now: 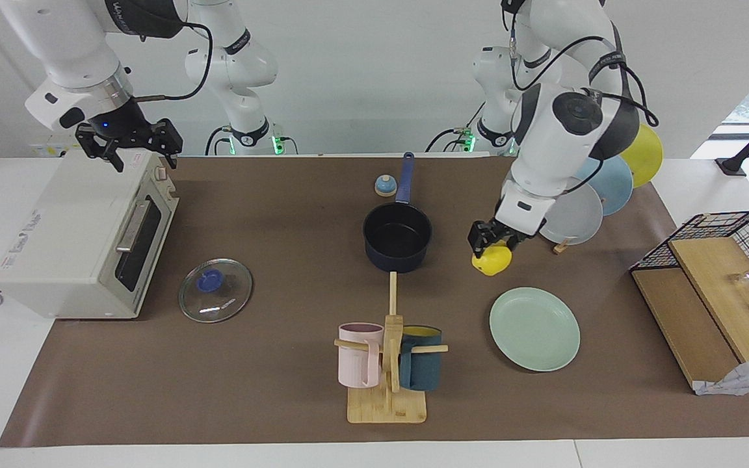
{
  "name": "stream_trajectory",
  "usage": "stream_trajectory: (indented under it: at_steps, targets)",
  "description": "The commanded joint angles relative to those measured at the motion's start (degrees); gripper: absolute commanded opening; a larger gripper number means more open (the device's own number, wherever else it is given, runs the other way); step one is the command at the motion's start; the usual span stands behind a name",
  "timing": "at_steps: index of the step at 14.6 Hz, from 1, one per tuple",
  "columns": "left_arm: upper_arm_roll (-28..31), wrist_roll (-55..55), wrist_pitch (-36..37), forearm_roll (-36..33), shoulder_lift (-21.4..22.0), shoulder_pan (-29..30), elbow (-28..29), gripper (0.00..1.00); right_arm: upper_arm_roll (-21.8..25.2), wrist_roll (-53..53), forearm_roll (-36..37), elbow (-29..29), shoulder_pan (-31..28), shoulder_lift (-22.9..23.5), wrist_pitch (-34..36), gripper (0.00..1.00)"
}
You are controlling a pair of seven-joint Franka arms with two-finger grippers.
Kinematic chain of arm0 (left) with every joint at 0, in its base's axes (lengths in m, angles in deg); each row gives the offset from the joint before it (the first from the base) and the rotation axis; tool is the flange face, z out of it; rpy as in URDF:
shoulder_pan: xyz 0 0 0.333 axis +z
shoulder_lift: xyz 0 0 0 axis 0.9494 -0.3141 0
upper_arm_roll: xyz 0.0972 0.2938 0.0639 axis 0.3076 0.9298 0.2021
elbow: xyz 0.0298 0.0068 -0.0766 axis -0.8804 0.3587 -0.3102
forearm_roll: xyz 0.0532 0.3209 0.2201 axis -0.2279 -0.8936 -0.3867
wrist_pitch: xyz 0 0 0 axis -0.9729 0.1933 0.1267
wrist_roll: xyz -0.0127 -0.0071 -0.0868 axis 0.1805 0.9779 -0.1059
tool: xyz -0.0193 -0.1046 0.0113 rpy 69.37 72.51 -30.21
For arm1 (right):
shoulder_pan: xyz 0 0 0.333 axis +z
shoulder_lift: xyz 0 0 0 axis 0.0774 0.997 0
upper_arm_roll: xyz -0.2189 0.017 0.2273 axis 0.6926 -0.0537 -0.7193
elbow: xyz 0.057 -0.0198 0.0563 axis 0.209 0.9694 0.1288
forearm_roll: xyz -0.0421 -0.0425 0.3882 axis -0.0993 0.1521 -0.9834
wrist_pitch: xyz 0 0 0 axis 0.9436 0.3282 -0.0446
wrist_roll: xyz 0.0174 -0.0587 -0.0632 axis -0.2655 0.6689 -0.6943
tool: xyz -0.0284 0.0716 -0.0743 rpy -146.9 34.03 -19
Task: Transfer potato from pot to plate
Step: 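Carry the yellow potato with the left gripper over the green plate, then lower the potato onto the green plate and open the left gripper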
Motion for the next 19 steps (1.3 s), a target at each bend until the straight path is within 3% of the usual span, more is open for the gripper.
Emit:
stream_trajectory:
  at_steps: [1,4,8,11,13,15,19]
  targets:
    - [-0.37,-0.43,1.01,0.57,-6.23,3.73,-6.83,0.0,-0.37,0.76,-0.96,0.69,-0.67,-0.68,-0.93,1.0]
    - [3.49,0.79,-3.44,0.22,-10.54,4.71,-7.9,0.0,-0.46,0.85,-0.96,0.69,-0.06,-0.68,-1.01,1.0]
    - [3.58,20.2,-14.89,-0.58,-14.24,5.06,-6.41,0.0,-0.81,0.85,-0.96,0.6,0.03,-0.68,-1.02,1.0]
    - [3.58,28.45,-15.86,-0.75,-14.33,5.23,-4.75,0.0,-0.81,0.85,-0.96,0.6,0.03,-0.68,-1.02,1.0]
    - [3.85,37.24,-22.34,-2.15,-13.11,4.62,1.74,0.0,-0.81,0.85,-0.96,0.69,0.03,-0.68,-1.02,1.0]
    - [3.85,42.61,-26.48,-2.25,-12.23,4.53,4.66,0.0,-0.9,0.85,-0.96,0.6,0.03,-0.68,-1.02,1.0]
    - [3.76,44.75,-29.58,-2.25,-11.52,4.79,7.22,0.0,-0.99,0.85,-0.96,0.6,0.12,-0.68,-1.02,1.0]
